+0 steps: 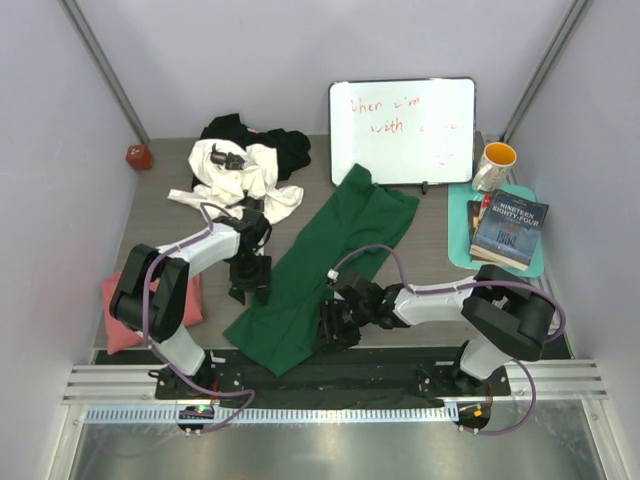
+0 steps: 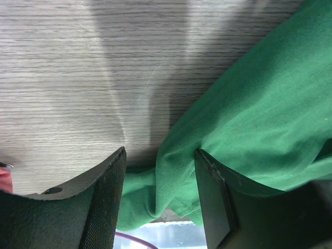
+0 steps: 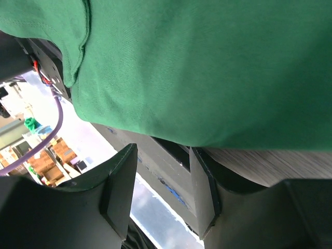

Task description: Fold and stack the t-shirts

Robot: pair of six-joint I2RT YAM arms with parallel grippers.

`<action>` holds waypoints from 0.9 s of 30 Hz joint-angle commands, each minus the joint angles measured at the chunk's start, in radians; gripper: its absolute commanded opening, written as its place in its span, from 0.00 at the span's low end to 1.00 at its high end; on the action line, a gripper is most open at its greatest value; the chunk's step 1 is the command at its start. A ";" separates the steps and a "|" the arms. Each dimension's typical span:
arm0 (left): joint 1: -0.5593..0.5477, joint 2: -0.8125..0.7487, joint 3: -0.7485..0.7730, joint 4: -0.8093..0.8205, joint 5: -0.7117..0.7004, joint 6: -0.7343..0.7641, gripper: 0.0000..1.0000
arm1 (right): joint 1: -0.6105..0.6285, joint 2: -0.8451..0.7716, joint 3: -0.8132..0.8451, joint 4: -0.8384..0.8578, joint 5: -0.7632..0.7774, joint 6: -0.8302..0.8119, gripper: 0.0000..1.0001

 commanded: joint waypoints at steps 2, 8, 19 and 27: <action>0.008 0.012 -0.002 0.005 0.024 0.008 0.56 | 0.024 0.048 0.035 0.005 0.065 -0.006 0.51; 0.009 -0.007 -0.002 0.005 0.021 0.002 0.56 | 0.042 0.026 0.065 -0.107 0.126 -0.011 0.51; 0.044 -0.102 -0.017 0.034 0.047 -0.023 0.56 | 0.032 -0.458 -0.174 -0.057 0.409 0.135 0.50; 0.089 -0.171 -0.054 0.063 0.106 -0.073 0.55 | 0.021 -0.512 -0.217 -0.055 0.409 0.353 0.50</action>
